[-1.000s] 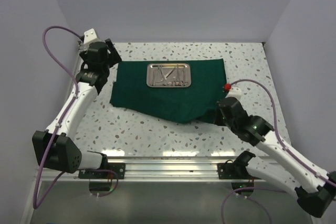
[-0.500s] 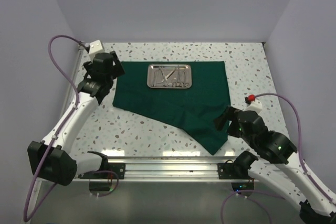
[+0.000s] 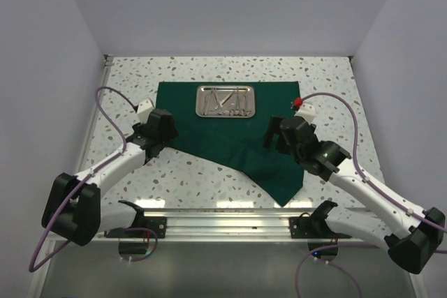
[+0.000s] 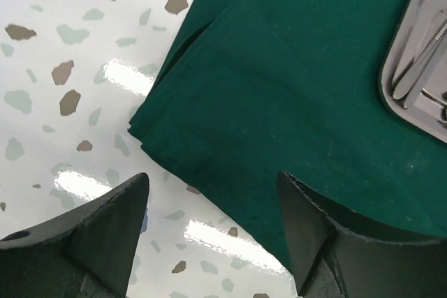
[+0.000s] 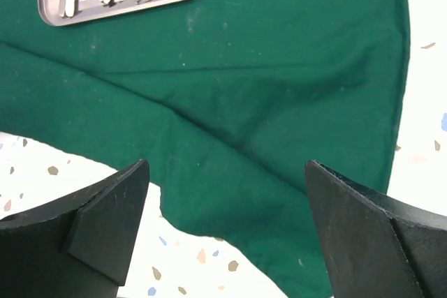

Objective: Open and lay out the surgical kit
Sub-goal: Smooth out the surgical kit at the center of the board.

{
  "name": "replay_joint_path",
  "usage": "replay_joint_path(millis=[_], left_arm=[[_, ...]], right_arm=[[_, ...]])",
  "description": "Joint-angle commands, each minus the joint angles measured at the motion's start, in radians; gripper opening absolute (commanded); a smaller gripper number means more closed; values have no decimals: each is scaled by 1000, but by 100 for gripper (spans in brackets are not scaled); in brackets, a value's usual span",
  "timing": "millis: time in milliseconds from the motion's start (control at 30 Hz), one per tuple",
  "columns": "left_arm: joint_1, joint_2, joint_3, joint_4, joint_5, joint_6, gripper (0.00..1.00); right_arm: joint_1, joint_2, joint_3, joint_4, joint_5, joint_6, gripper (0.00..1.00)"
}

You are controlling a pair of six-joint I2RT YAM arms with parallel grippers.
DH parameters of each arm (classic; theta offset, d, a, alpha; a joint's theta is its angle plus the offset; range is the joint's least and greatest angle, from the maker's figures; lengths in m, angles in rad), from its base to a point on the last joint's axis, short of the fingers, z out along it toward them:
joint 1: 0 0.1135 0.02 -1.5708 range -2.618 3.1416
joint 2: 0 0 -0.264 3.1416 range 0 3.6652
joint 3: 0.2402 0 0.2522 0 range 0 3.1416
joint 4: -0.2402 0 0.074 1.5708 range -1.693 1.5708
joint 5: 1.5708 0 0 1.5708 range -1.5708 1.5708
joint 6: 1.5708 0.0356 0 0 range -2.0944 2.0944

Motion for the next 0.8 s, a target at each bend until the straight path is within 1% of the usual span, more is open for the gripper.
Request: replay_joint_path(millis=[0,167,333,500,600,700,733,767], left_arm=[[5,16,-55,142,-22,-123,77],[6,42,-116,210,-40,-198,76],[6,101,-159,308,-37,-225,73],[6,168,-182,380,-31,-238,68],[5,193,-179,391,-40,-240,65],[8,205,-182,405,-44,-240,55],[8,205,-185,414,-40,-240,47],[6,205,-187,414,-40,-238,43]], right_arm=[[-3,14,34,122,13,-43,96],[-4,50,26,139,43,-76,97],[-9,64,15,165,54,-96,97],[-17,124,12,193,42,-108,97],[-20,156,14,199,34,-111,97],[-27,173,14,205,33,-116,97],[-31,175,12,207,33,-116,97],[-32,176,11,210,33,-119,97]])
